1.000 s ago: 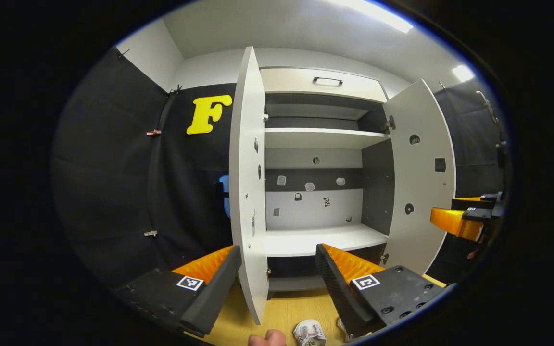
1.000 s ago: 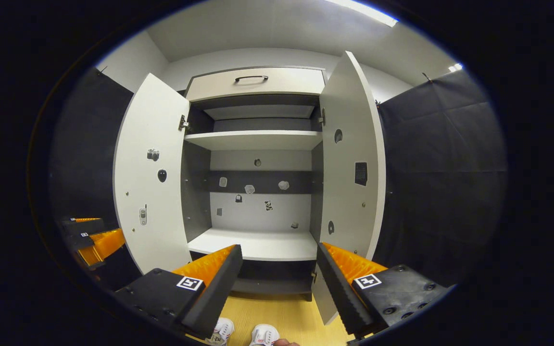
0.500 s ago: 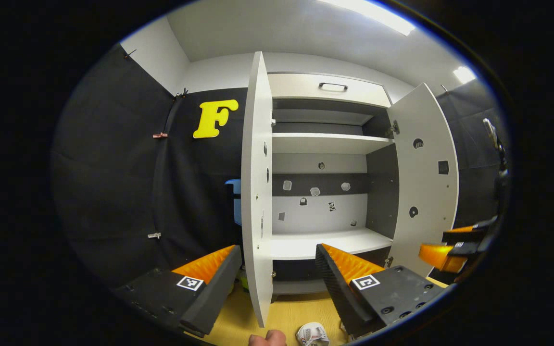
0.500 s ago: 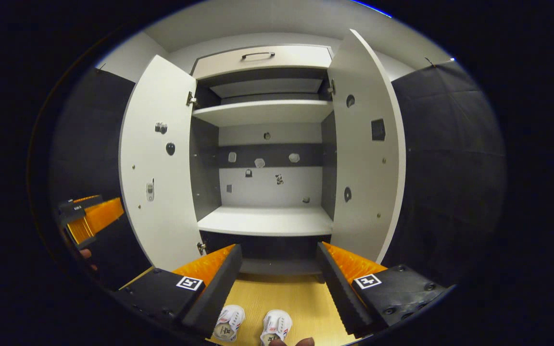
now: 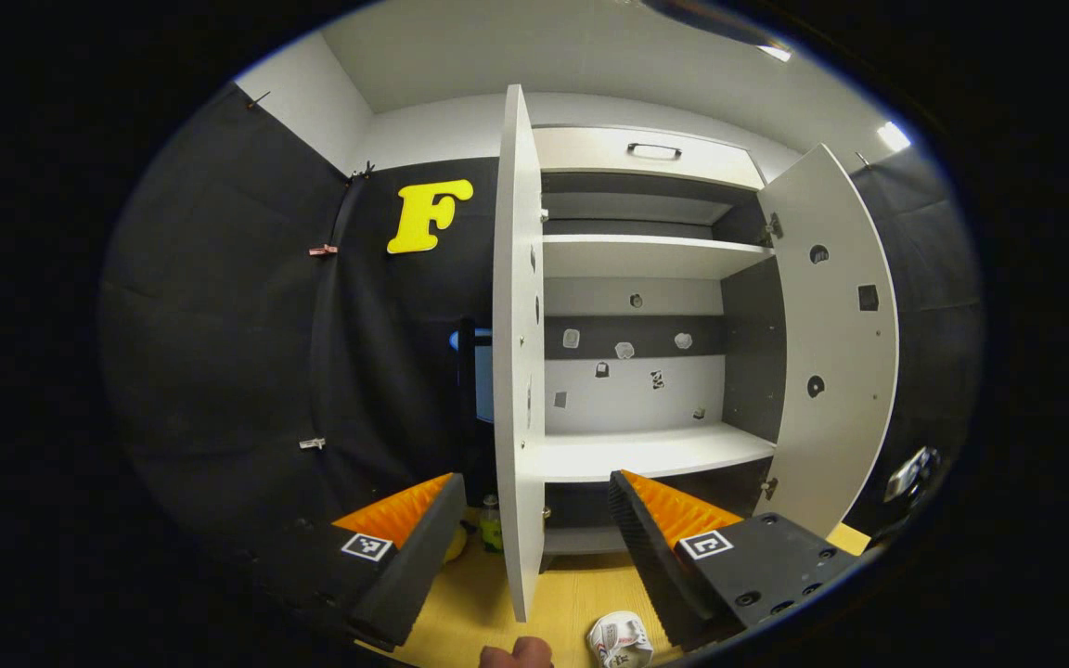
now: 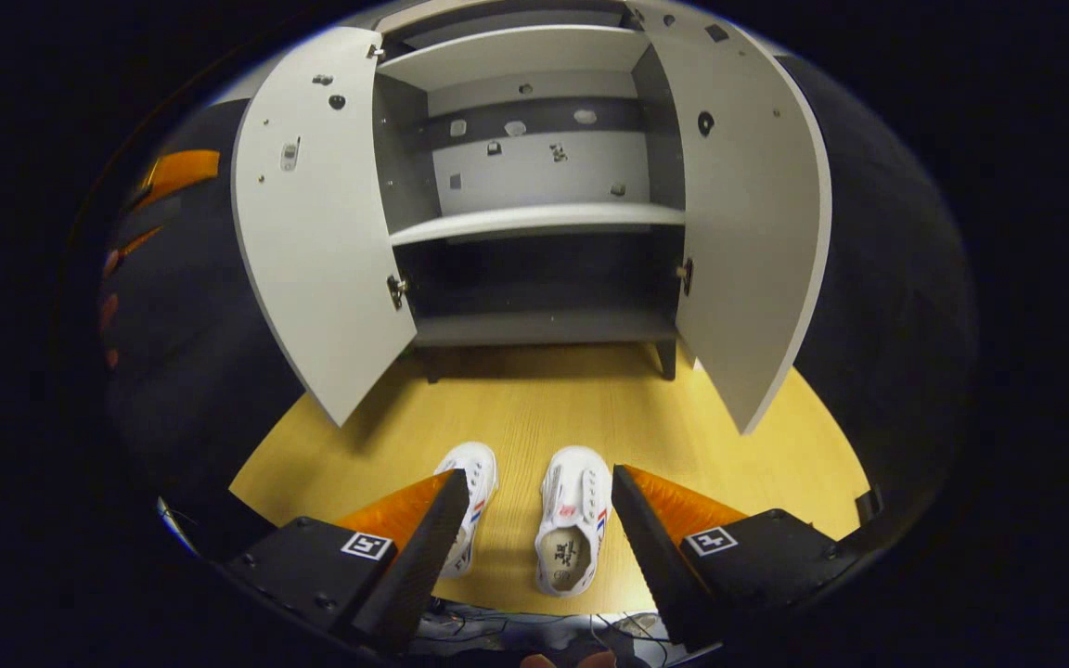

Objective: Grab one shoe with the right hand and put it into the shoe cabinet, grab the other shoe with the left hand and put it into the shoe cabinet; then close the right door with the right hand and the left door with the left hand.

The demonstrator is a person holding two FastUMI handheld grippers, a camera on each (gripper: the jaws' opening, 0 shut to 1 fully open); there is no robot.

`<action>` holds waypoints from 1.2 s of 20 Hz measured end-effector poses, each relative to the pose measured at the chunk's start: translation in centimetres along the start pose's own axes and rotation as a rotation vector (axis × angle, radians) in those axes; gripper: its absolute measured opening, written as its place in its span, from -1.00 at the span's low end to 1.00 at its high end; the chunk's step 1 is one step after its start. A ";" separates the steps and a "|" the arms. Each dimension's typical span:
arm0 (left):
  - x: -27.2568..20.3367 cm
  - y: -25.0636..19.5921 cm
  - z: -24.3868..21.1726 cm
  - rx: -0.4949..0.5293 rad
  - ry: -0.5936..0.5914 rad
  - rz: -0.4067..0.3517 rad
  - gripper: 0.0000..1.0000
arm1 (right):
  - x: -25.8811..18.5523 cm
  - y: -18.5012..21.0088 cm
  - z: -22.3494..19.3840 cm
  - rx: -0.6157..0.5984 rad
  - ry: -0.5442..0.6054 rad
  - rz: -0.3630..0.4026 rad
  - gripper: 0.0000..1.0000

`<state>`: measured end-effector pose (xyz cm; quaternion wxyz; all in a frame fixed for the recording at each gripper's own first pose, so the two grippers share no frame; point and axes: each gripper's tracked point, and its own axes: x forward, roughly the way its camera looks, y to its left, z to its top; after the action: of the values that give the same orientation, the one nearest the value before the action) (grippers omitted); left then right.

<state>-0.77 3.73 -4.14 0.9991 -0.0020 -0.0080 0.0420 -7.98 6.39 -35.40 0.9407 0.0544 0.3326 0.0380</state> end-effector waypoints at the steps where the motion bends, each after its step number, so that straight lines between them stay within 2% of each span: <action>1: 0.0 0.2 -0.3 0.003 0.005 0.004 0.92 | 0.7 -0.2 -1.9 0.020 0.036 -0.001 0.96; 6: -0.3 0.8 -2.2 0.018 0.036 0.018 0.92 | 5.4 -1.0 -8.0 0.097 0.153 -0.012 0.99; 9: -0.6 1.2 -2.8 0.026 0.054 0.022 0.92 | 8.3 -1.0 -10.2 0.106 0.187 -0.022 0.63; 10: -0.7 1.4 -3.0 0.032 0.057 0.025 0.92 | 9.2 -0.9 -10.7 0.113 0.194 -0.023 0.63; 12: -0.8 1.7 -3.1 0.040 0.061 0.032 0.92 | 11.1 -0.9 -11.0 0.115 0.177 -0.041 0.53; 13: -0.9 1.8 -3.2 0.042 0.064 0.037 0.93 | 12.3 -0.7 -11.0 0.111 0.157 -0.056 0.24; 16: -1.2 2.4 -3.7 0.044 0.078 0.054 0.93 | 14.3 -1.2 -10.9 0.052 0.086 -0.119 0.21; 20: -1.5 2.9 -4.4 0.061 0.095 0.069 0.92 | 15.8 -2.4 -9.8 0.024 0.031 -0.180 0.04; 21: -1.6 3.0 -4.5 0.063 0.098 0.073 0.92 | 16.9 -2.6 -9.7 0.030 0.026 -0.174 -0.36; 22: -1.6 3.0 -4.6 0.062 0.100 0.073 0.92 | 16.4 -2.1 -9.4 0.038 0.023 -0.159 -0.30; 23: -1.6 3.0 -4.6 0.062 0.101 0.075 0.92 | 17.3 -1.9 -9.5 0.034 0.052 -0.137 -0.43; 24: -1.7 3.1 -4.6 0.062 0.102 0.077 0.92 | 17.4 -1.9 -9.1 0.029 0.041 -0.120 -0.74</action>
<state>-2.63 6.61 -8.76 0.9954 0.0263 0.0441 0.0805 -0.21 7.09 -53.48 0.9334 0.0471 0.3550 -0.0221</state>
